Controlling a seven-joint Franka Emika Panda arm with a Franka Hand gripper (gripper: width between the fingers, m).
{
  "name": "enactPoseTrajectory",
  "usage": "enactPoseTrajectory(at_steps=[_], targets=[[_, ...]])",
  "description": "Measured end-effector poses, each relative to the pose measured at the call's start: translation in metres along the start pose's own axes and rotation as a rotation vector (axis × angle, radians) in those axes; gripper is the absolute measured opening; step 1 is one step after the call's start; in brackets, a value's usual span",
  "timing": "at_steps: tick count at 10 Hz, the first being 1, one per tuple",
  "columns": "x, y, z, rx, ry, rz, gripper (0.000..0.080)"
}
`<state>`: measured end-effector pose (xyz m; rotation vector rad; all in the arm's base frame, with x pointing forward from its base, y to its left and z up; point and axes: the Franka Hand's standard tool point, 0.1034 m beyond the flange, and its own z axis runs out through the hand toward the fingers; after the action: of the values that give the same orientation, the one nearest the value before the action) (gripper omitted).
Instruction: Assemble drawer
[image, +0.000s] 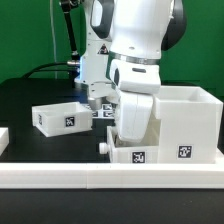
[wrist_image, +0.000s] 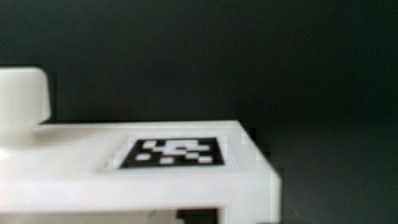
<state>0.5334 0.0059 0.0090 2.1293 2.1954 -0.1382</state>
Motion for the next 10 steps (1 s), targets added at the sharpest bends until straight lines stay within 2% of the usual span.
enactPoseTrajectory(at_steps=[2, 3, 4, 5, 6, 7, 8, 9, 10], targets=[[-0.001, 0.0, 0.0, 0.001, 0.0, 0.002, 0.0042], [-0.001, 0.0, 0.0, 0.001, 0.0, 0.004, 0.0131], [-0.003, 0.002, -0.004, -0.006, 0.001, 0.04, 0.0266], [-0.004, 0.003, -0.01, -0.007, -0.001, 0.064, 0.0266], [-0.003, 0.005, -0.019, -0.005, -0.005, 0.077, 0.0451], [-0.002, 0.007, -0.027, -0.011, -0.006, 0.08, 0.0451], [-0.003, 0.009, -0.034, -0.012, -0.009, 0.081, 0.0605], [-0.005, 0.012, -0.044, -0.019, -0.011, 0.082, 0.0605], [-0.013, 0.015, -0.051, -0.027, -0.014, 0.078, 0.0642]])
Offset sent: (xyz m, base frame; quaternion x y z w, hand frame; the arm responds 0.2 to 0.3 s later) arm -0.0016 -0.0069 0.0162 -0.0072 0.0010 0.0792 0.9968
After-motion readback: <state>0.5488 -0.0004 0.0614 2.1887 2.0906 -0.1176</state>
